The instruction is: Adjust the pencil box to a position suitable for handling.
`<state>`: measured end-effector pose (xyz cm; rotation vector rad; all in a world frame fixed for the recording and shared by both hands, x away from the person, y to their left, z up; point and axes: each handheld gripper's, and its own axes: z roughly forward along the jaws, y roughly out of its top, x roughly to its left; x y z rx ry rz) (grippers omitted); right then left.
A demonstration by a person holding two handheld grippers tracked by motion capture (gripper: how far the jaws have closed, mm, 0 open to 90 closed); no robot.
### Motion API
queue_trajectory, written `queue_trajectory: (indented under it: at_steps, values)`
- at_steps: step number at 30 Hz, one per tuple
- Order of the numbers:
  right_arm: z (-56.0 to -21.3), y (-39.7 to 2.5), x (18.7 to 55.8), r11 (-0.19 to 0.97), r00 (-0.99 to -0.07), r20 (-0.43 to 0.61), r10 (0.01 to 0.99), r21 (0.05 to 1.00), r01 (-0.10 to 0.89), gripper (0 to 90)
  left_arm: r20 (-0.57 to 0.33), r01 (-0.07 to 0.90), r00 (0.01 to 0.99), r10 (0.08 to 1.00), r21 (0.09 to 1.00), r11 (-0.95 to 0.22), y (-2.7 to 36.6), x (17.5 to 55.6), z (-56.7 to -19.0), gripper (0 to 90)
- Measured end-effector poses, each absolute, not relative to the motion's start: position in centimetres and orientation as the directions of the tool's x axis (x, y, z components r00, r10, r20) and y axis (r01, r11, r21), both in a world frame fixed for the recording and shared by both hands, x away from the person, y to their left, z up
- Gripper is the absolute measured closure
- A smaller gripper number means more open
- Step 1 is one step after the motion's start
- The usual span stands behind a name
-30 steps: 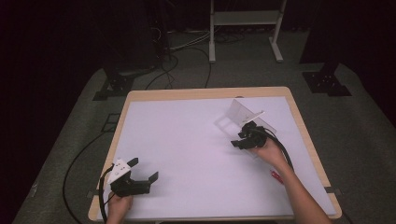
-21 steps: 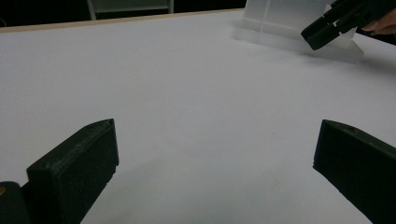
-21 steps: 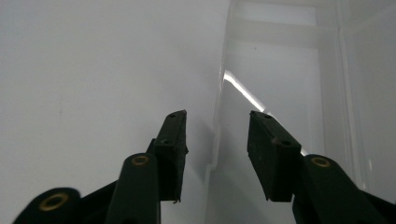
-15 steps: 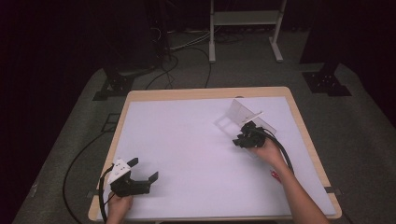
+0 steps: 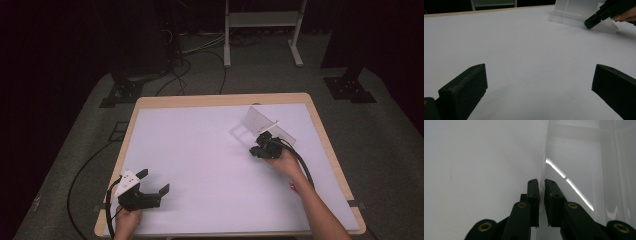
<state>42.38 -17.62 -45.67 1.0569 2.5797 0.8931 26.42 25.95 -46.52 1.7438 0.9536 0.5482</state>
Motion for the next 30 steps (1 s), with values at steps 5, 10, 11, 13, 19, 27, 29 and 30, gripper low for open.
queue_trajectory:
  at_steps: [5,10,11,13,19,27,29,30]
  values:
    - [-45.6,-17.5,42.3,0.575,-0.723,0.0,0.691,0.607,0.549,83.4,-0.075,0.341,0.581,0.81,0.926,-0.158,25.9,26.4,-46.5,0.0]
    - [-45.3,-17.8,42.1,0.577,-0.722,-0.014,0.691,0.613,0.54,85.9,-0.076,0.342,0.58,0.811,0.926,-0.158,25.9,26.4,-46.5,0.0]
    - [-45.2,-17.8,42.1,0.581,-0.725,-0.022,0.688,0.616,0.532,86.0,-0.075,0.342,0.58,0.811,0.926,-0.159,25.9,26.4,-46.5,0.0]
    - [-45.2,-17.7,42.0,0.583,-0.726,-0.03,0.687,0.62,0.526,86.0,-0.076,0.342,0.581,0.81,0.926,-0.159,26.0,26.4,-46.5,0.0]
    - [-45.0,-17.6,41.9,0.597,-0.732,-0.058,0.678,0.625,0.503,85.8,-0.077,0.343,0.581,0.81,0.926,-0.158,26.0,26.5,-46.5,0.0]
    - [-44.2,-17.6,41.4,0.611,-0.747,-0.084,0.66,0.638,0.469,85.9,-0.078,0.346,0.581,0.81,0.924,-0.159,25.9,26.5,-46.5,0.0]
    - [-43.8,-17.7,41.2,0.612,-0.752,-0.087,0.653,0.646,0.456,85.9,-0.078,0.347,0.582,0.81,0.924,-0.16,25.9,26.5,-46.5,0.0]
    - [-43.8,-17.7,41.2,0.612,-0.752,-0.087,0.653,0.646,0.456,85.9,-0.078,0.347,0.582,0.81,0.924,-0.16,25.9,26.5,-46.5,0.0]
